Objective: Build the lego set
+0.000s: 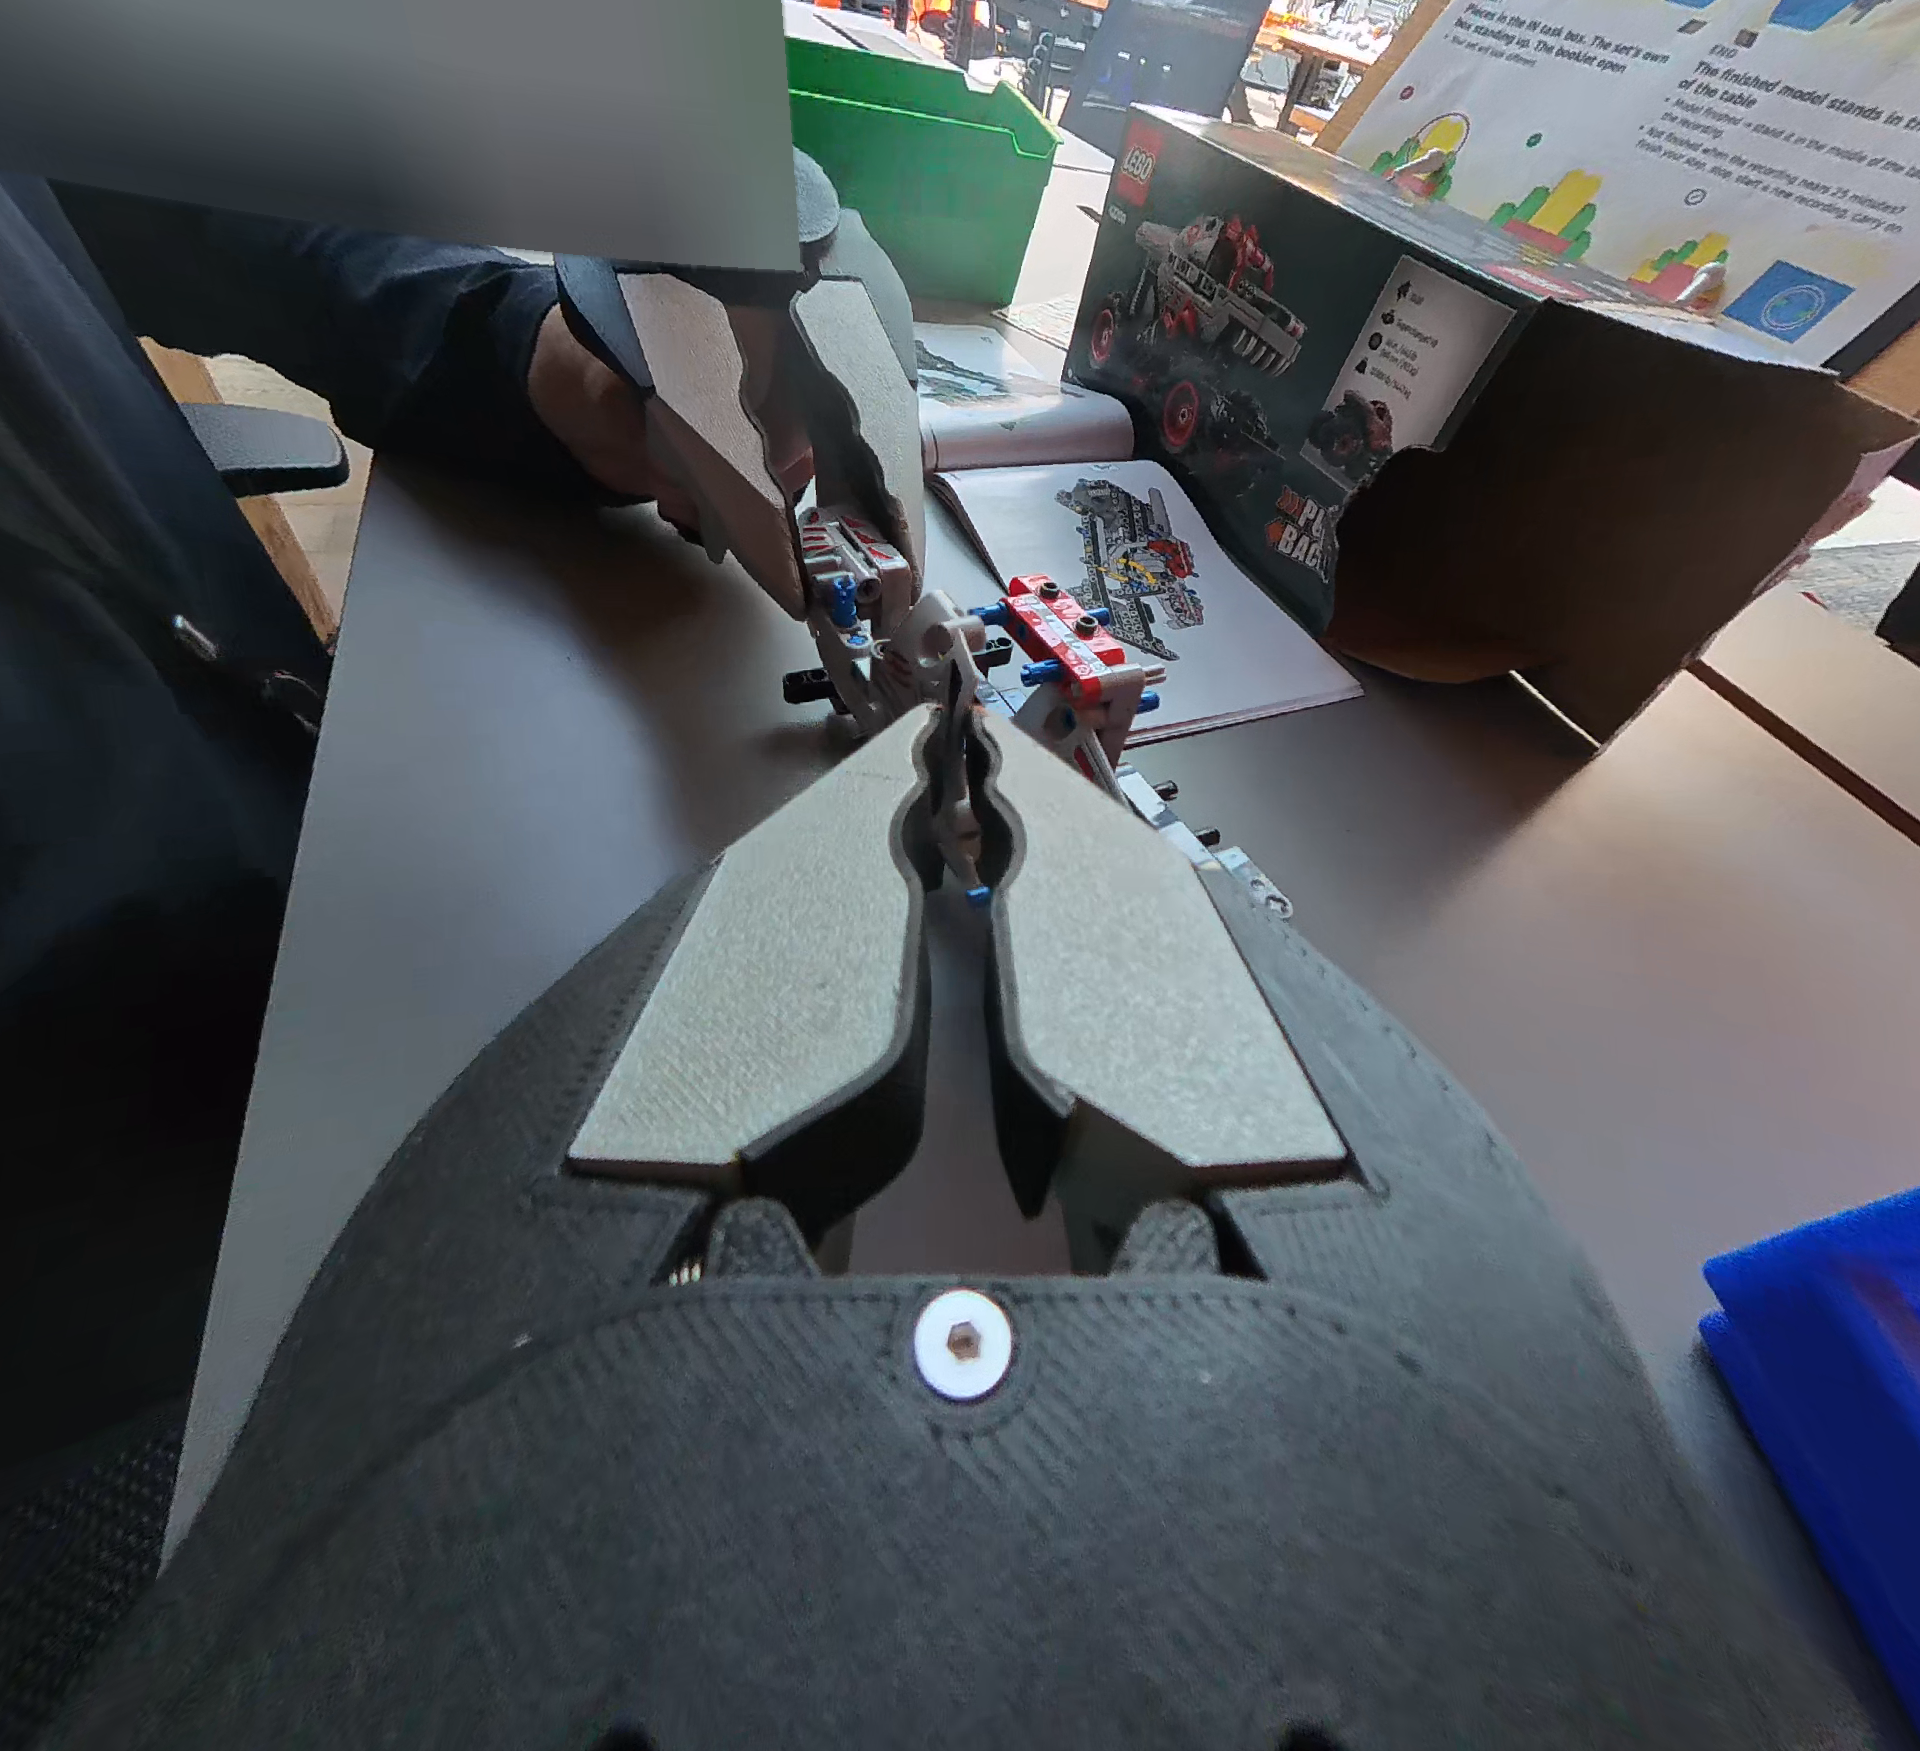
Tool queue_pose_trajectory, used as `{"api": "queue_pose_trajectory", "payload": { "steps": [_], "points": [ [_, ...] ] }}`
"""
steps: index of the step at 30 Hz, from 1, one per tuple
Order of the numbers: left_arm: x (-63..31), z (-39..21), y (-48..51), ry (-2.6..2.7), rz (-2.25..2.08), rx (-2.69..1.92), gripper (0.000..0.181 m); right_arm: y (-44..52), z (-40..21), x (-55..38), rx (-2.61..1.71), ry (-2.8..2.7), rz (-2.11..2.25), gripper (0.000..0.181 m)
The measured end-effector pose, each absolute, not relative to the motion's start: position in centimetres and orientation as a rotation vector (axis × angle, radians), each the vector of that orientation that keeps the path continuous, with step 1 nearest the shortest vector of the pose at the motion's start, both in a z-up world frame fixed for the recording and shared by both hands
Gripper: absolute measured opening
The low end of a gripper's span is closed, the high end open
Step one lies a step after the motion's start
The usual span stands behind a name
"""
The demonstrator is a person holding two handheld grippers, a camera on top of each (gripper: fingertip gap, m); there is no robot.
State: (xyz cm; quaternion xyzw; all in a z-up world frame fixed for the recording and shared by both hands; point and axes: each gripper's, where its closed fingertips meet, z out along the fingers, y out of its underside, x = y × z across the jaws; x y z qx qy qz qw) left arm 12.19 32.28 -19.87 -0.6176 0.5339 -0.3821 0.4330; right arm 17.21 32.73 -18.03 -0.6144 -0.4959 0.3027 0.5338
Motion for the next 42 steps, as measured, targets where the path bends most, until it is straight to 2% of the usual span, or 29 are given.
{"api": "queue_pose_trajectory", "payload": {
  "steps": [7,12,17,20,23,25,42],
  "points": [
    [12.0,-19.5,33.1,1.318,-0.928,-1.536,0.023,32.8,-17.6,17.7,-1.454,-1.274,0.703,0.008],
    [12.0,-19.9,33.3,1.323,-0.962,-1.545,0.023,34.0,-16.3,18.4,-1.459,-1.302,0.743,0.027],
    [12.1,-20.2,33.3,1.334,-0.963,-1.544,0.023,35.6,-17.4,17.7,-1.54,-1.39,0.79,0.049],
    [12.0,-20.1,33.5,1.336,-0.949,-1.532,0.023,35.9,-18.1,16.9,-1.572,-1.441,0.848,0.057],
    [12.0,-20.3,33.6,1.344,-0.942,-1.527,0.023,35.9,-18.6,16.2,-1.558,-1.494,0.859,0.052],
    [12.0,-20.4,33.6,1.343,-0.944,-1.525,0.023,35.9,-18.8,16.0,-1.527,-1.526,0.838,0.042],
    [11.9,-20.5,34.1,1.332,-0.954,-1.53,0.023,36.3,-18.8,15.9,-1.478,-1.513,0.836,0.04]
  ]
}}
